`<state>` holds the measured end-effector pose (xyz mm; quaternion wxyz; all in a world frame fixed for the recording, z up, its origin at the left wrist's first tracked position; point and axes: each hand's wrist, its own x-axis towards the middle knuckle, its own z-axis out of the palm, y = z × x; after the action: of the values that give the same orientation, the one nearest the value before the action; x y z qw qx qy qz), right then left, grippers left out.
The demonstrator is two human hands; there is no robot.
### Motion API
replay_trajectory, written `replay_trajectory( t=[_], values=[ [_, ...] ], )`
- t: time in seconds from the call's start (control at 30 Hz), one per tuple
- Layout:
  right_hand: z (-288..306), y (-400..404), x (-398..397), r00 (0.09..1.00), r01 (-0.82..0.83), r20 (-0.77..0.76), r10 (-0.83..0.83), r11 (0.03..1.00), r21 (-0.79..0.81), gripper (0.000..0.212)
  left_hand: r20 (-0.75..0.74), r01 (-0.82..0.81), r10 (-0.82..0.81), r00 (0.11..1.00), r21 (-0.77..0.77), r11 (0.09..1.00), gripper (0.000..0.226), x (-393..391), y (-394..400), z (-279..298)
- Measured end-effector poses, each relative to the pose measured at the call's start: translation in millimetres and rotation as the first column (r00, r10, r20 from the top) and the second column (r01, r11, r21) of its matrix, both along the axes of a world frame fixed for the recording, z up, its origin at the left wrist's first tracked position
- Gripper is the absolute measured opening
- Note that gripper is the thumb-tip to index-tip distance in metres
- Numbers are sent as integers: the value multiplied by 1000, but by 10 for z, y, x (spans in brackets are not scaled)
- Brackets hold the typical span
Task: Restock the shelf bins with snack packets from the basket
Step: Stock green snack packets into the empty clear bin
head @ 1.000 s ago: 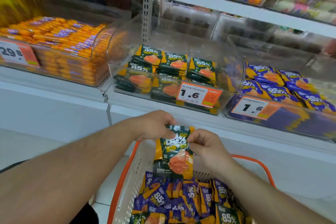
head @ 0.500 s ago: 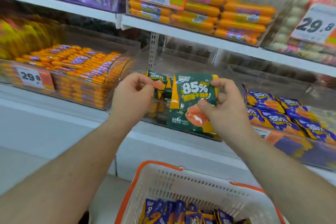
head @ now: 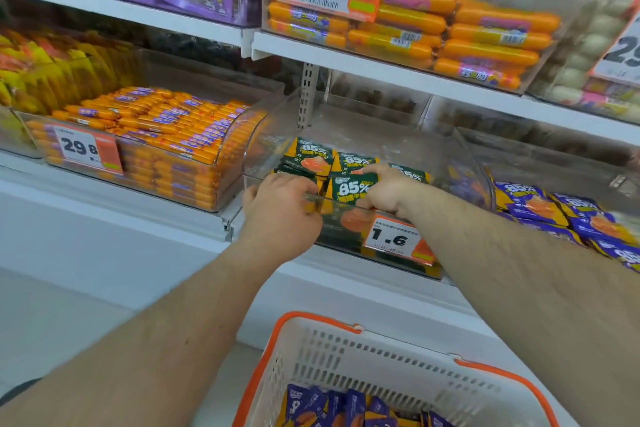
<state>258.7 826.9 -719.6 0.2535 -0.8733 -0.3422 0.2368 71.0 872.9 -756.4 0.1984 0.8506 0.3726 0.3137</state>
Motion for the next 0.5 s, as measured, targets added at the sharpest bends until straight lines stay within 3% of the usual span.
replay_trajectory(
  t=[0.27,0.37,0.5],
  values=[
    [-5,39,-20,947,-134,231,225,926,-354,78,-70,13,-13,997,0,1000,38,31,-18,-20],
    [4,37,-30,952,-148,197,236,914,-378,91,-53,13,-13,998,-6,1000,37,28,-1,-25],
    [-9,30,-20,947,-155,204,247,910,-385,92,50,-7,6,999,17,1000,31,30,2,-49]
  ],
)
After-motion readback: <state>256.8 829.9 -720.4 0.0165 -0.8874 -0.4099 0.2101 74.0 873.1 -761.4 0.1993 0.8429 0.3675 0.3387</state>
